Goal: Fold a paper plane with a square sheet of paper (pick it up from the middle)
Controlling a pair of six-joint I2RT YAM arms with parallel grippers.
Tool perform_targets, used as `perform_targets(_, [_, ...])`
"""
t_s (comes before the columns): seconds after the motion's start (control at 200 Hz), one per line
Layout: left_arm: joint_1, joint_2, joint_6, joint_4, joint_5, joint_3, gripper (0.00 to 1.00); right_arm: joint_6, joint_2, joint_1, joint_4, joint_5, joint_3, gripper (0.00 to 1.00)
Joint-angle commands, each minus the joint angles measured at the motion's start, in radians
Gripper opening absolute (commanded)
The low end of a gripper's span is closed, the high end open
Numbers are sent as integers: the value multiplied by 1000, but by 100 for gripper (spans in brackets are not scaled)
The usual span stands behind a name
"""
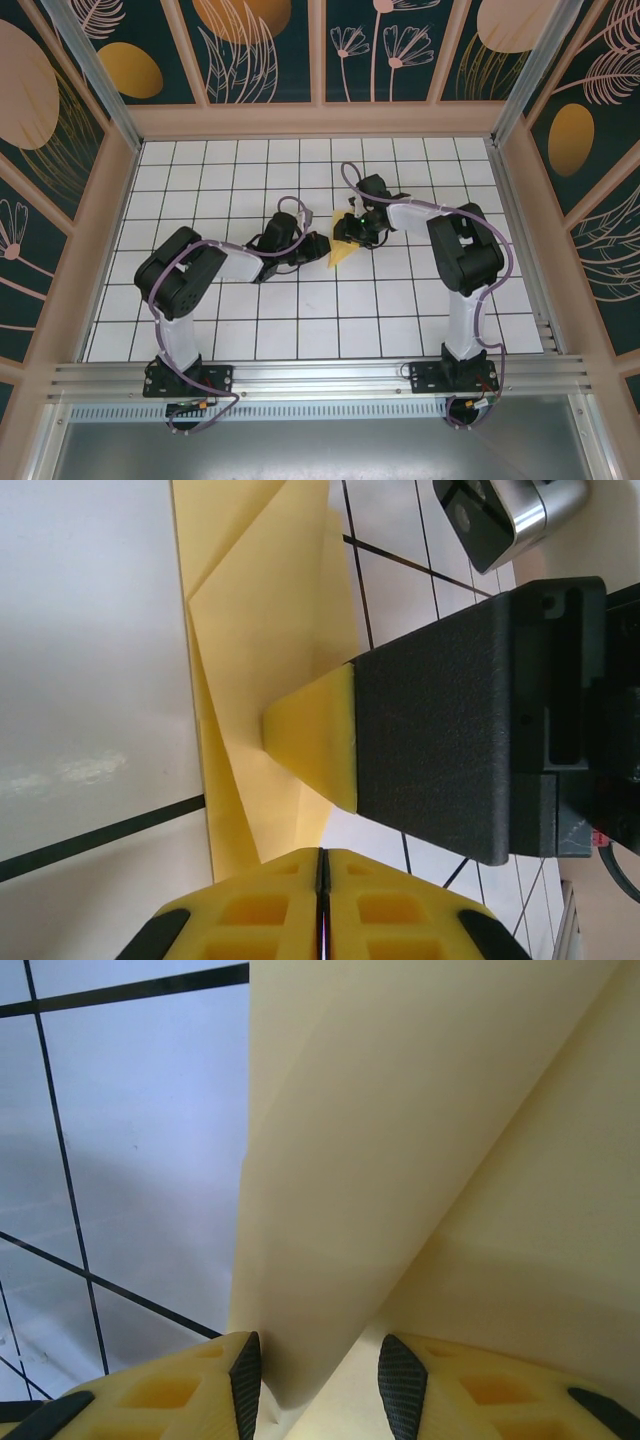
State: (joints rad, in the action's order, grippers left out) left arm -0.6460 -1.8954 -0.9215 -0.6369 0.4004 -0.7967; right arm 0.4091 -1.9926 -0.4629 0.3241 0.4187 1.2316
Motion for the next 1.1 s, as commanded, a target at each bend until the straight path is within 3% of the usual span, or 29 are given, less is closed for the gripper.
perform_targets(0.0, [7,-32,-25,-44,49,-34,11,16,-141,-12,96,-167,-49,44])
perform_targets(0.425, [8,-90,-16,2,90,-77,10,42,-156,-15,95,-159,-43,45])
perform_targets(1.096, [8,-119,35,113,28,-106,5,63,-93,17,20,-54,-97,47])
